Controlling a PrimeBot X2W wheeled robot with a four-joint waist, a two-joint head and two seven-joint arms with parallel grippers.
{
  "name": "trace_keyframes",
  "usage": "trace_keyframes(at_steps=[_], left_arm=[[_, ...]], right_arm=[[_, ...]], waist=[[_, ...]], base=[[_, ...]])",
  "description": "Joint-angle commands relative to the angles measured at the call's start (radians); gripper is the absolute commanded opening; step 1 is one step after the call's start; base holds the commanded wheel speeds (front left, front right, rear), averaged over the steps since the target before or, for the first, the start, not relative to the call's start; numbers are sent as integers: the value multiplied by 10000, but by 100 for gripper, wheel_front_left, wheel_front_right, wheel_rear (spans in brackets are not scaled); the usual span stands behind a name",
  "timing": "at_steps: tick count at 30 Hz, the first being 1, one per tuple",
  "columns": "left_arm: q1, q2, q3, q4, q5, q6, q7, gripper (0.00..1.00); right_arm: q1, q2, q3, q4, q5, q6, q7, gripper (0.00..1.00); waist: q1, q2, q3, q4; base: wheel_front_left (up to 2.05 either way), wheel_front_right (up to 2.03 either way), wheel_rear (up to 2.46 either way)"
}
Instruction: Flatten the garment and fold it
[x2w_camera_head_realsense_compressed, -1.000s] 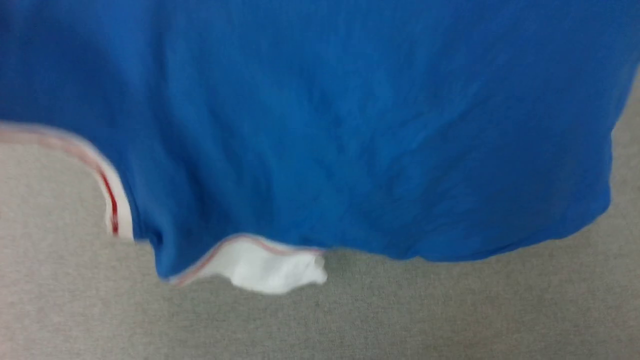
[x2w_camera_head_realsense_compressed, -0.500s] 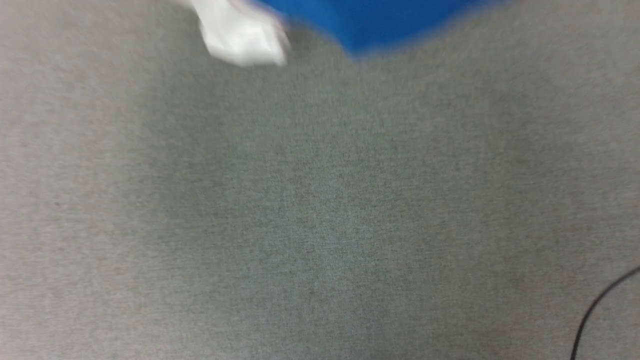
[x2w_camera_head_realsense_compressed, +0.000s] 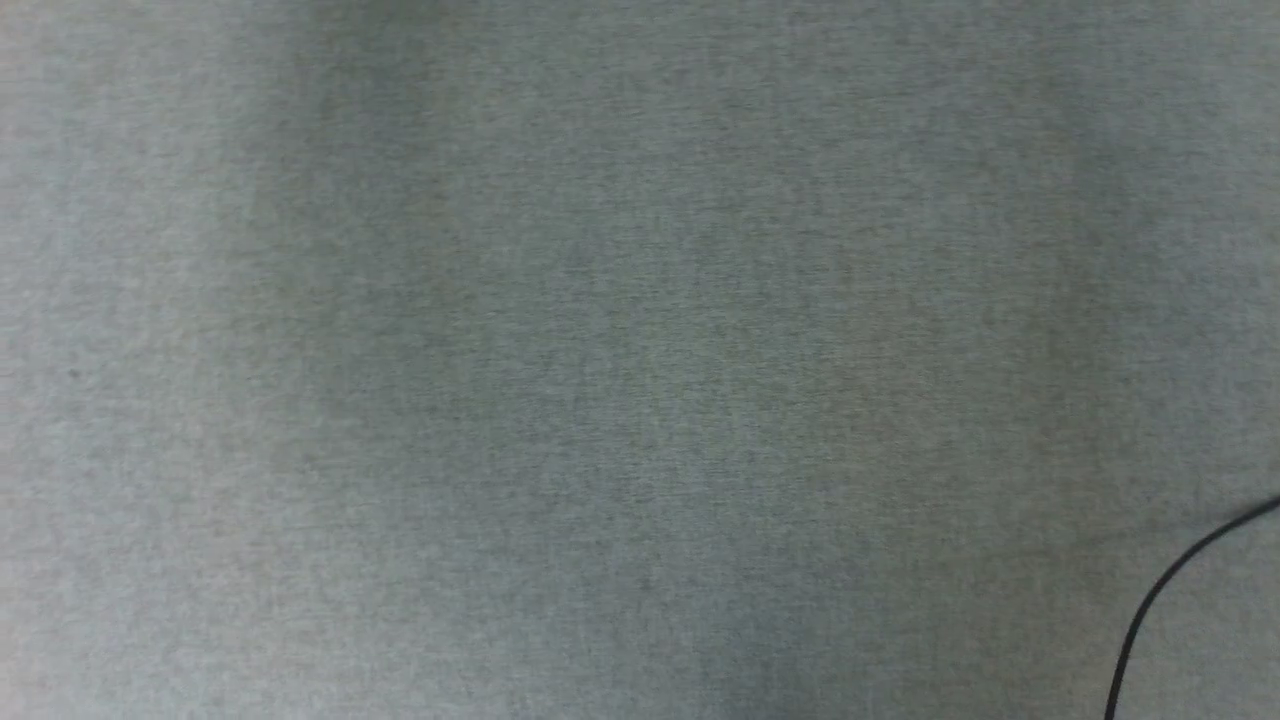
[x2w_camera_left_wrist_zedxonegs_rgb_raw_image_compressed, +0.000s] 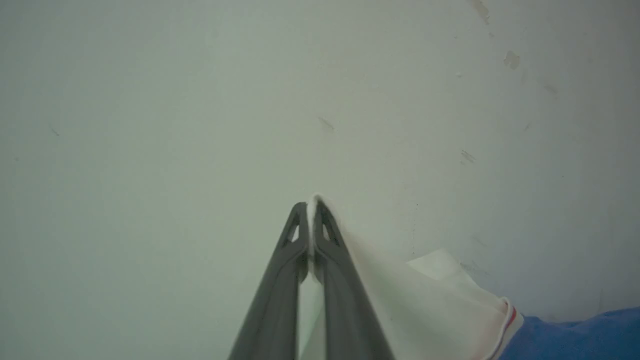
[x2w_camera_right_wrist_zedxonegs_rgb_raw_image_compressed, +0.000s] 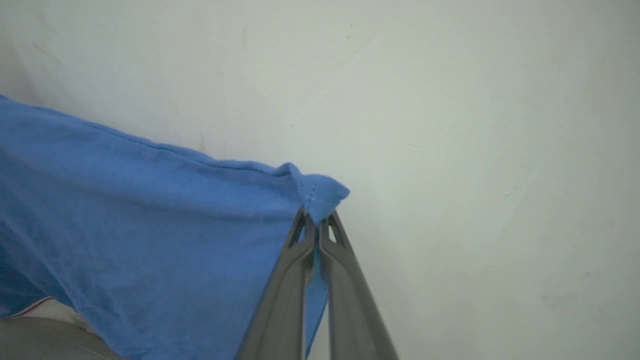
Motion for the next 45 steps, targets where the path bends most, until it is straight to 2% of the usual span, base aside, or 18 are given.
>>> trace_keyframes(at_steps=[1, 9, 10, 16, 18, 21, 31, 37, 45], left_arm=[[778, -191, 47, -109, 57, -94, -54, 0], [5161, -676, -88, -871, 463, -286, -57, 0], [5161, -676, -88, -871, 463, -286, -57, 0], [8330, -508, -467, -1337, 377, -384, 9, 0], [9330, -339, -652, -1579, 283, -421, 305, 0], [10839, 261, -1050, -1998, 362, -442, 1126, 0], [14810, 1387, -1188, -4393, -545, 178, 2975, 0], [16580, 1810, -1365, -5746, -1245, 506, 4152, 0], [18527, 2613, -1495, -7249, -2186, 892, 5636, 0]], right_arm=[[569, 80, 201, 224, 181, -21, -235, 0], [3161, 231, 1270, 918, 805, -21, -1025, 0], [3161, 231, 1270, 918, 805, -21, -1025, 0], [5174, -1, 2215, 816, 1415, -21, -1355, 0], [5876, -211, 2528, 679, 1663, -21, -1381, 0], [6905, -534, 2913, 425, 2097, -21, -1340, 0], [9780, -1580, 3314, -466, 3136, -21, -998, 0], [11418, -2175, 3359, -1198, 3751, -21, 5, 0], [13936, -3071, 2623, -2498, 5176, -21, 1775, 0]], waist=[[-1, 0, -161, 245], [-1, 0, -1385, 502], [-1, 0, -1385, 502], [-1, 0, -2702, 590], [-1, 0, -3170, 643], [-1, 0, -3810, 662], [-1, 0, -5266, 871], [-1, 0, -5874, 1018], [-1, 0, -6537, 1209]], base=[[0, 0, 0], [0, 0, 0], [0, 0, 0], [0, 0, 0], [0, 0, 0], [0, 0, 0], [0, 0, 0], [0, 0, 0], [0, 0, 0]])
